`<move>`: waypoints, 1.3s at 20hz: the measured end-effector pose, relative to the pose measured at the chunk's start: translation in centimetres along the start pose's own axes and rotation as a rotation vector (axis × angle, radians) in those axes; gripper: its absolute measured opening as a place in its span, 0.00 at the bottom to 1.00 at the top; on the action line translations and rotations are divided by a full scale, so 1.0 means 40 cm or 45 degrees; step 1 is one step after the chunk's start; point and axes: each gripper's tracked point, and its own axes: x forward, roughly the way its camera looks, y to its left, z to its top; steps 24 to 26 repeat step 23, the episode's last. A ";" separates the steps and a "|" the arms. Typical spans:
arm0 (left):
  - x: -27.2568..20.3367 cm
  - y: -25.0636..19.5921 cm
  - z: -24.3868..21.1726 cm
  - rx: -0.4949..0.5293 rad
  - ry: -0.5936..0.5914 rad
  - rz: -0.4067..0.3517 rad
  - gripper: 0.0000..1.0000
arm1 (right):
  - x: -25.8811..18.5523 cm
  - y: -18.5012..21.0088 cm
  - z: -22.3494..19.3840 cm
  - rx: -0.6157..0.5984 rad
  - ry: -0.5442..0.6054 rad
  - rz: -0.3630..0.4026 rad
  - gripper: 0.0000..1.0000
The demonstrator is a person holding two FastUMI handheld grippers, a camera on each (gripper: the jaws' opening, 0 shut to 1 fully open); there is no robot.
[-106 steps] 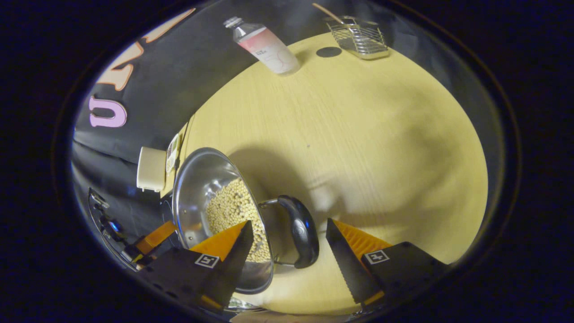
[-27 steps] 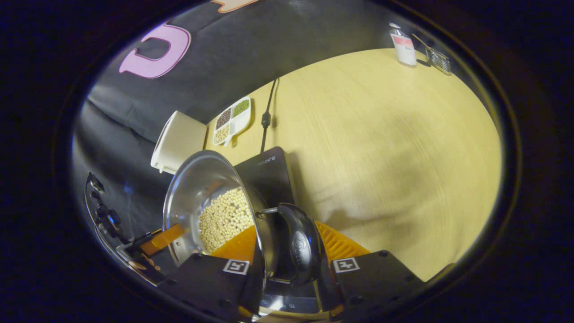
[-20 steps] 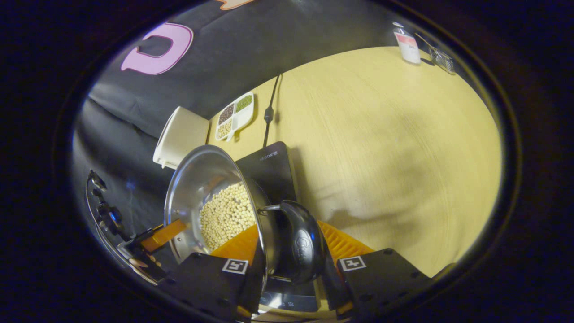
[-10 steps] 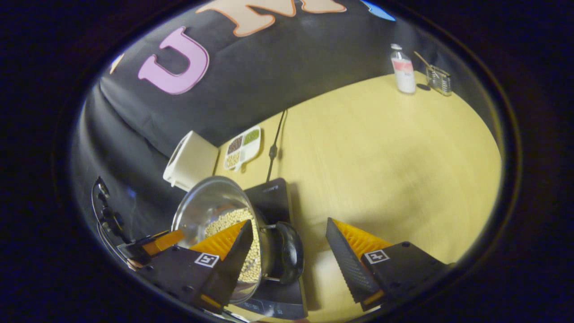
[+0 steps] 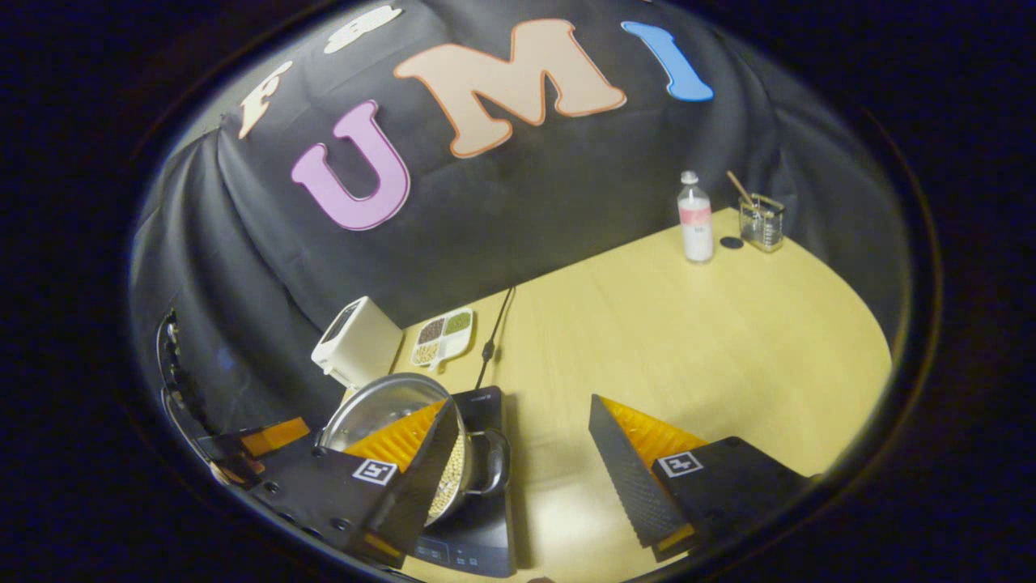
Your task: First push the handle of the pot to place it horizontally, then grasp the pot with both hands and set it on the induction cooktop.
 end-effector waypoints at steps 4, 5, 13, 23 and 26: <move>-0.128 -0.083 0.063 0.009 -0.170 0.058 0.97 | -0.127 -0.021 0.053 -0.122 -0.105 0.032 1.00; -0.171 -0.113 0.084 0.024 -0.226 0.071 0.97 | -0.163 -0.024 0.070 -0.160 -0.131 0.044 0.92; -0.462 -0.333 0.142 0.001 -0.490 0.106 0.96 | -0.487 -0.092 0.225 -0.272 -0.363 0.156 0.92; -0.673 -0.532 0.139 0.039 -0.685 0.104 0.96 | -0.770 -0.240 0.336 -0.303 -0.604 0.167 0.91; -0.673 -0.532 0.139 0.039 -0.685 0.104 0.96 | -0.770 -0.240 0.336 -0.303 -0.604 0.167 0.91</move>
